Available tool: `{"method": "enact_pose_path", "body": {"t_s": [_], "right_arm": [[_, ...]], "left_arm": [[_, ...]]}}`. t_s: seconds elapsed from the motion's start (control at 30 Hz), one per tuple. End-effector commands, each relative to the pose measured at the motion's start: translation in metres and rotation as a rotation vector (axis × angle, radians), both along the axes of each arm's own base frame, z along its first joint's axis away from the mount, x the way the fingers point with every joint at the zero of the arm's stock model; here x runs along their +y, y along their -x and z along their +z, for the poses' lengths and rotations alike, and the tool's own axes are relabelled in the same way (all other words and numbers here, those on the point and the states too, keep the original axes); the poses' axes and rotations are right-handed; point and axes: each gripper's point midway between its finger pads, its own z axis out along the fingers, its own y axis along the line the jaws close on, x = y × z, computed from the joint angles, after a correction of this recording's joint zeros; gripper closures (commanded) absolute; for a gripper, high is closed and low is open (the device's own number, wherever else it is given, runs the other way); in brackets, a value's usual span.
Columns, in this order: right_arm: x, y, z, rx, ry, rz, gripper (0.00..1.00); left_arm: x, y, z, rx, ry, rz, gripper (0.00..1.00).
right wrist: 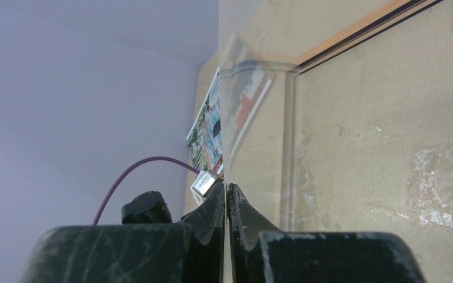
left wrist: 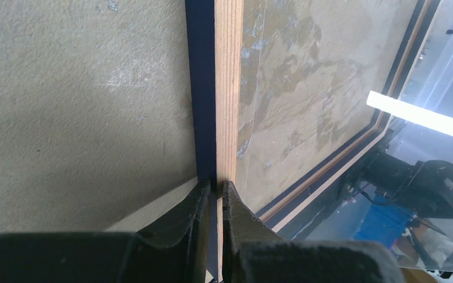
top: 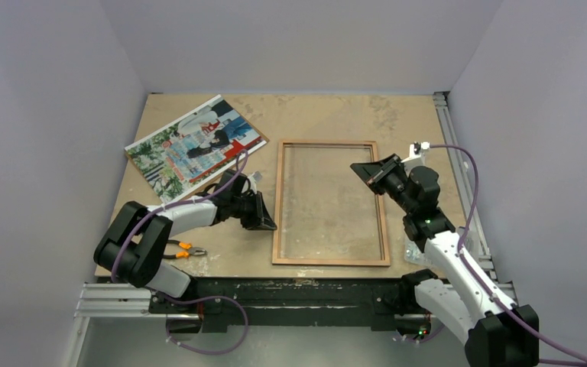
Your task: Put the photo into the frame
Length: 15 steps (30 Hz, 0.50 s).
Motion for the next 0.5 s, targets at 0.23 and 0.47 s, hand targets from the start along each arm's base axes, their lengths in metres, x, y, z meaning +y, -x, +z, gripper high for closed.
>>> {"method": "enact_pose_path", "body": {"t_s": [0.23,0.47], "right_arm": [[0.007,0.003,0.028,-0.091,0.000,0.051,1.00],[0.003,0.001,0.016,-0.045,-0.020,0.012,1.00]], "left_arm": [[0.015,0.016,-0.027,0.056,-0.087,0.004,0.94],[0.016,0.016,-0.028,0.057,-0.089,0.003,0.94]]}}
